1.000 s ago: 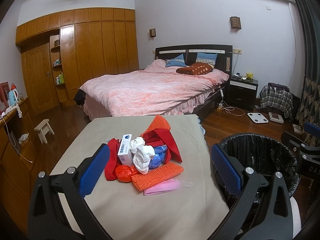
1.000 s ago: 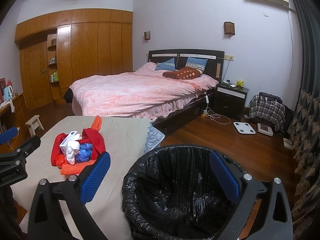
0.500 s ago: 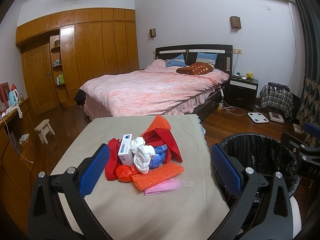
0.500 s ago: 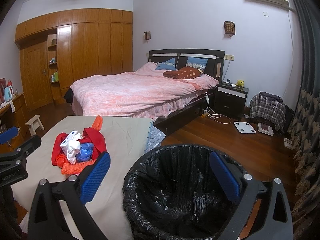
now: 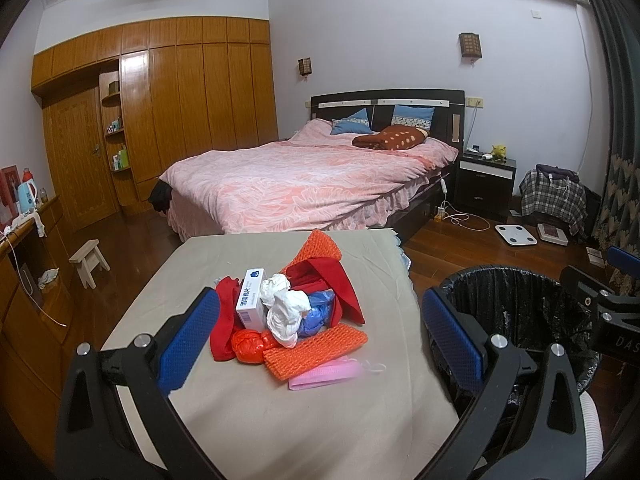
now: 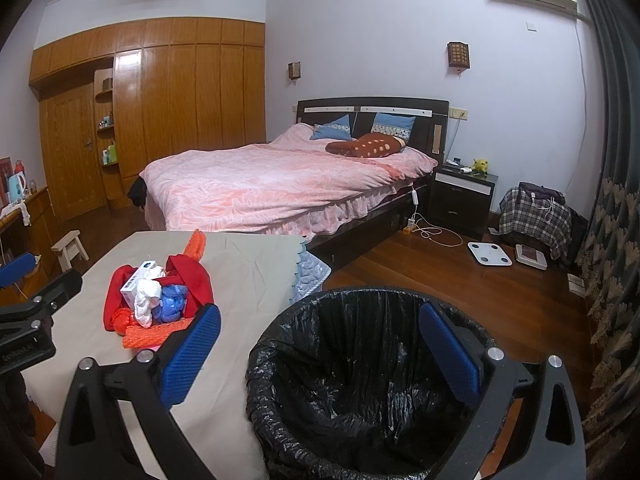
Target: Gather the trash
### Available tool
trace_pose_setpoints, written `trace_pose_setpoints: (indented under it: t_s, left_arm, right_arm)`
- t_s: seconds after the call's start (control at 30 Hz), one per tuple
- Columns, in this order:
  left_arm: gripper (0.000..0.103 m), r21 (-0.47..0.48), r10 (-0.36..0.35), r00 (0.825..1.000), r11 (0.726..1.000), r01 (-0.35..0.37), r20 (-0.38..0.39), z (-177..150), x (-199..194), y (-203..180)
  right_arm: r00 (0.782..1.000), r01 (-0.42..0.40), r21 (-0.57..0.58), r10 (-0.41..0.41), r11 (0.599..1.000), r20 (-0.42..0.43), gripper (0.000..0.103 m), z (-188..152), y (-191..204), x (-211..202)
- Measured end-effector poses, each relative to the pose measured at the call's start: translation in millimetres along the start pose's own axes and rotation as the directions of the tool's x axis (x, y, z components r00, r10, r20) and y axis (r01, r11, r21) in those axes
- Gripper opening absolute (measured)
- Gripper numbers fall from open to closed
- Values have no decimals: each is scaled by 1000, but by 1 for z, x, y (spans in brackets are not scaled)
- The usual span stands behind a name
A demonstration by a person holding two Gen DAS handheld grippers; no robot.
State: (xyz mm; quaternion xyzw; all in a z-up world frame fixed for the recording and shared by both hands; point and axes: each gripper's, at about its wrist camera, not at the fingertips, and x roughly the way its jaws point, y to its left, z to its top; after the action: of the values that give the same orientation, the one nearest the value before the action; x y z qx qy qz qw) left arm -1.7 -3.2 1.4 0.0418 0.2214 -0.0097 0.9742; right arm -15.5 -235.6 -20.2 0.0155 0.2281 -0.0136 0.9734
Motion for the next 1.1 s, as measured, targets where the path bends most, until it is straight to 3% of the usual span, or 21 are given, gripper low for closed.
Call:
trace_pose_setpoints:
  t_s: [1.1]
  left_arm:
    - [98, -13, 4, 1000, 1000, -4, -6, -1, 7, 13]
  right_arm:
    - [1000, -30, 1, 30, 1000, -10, 97, 1, 20, 9]
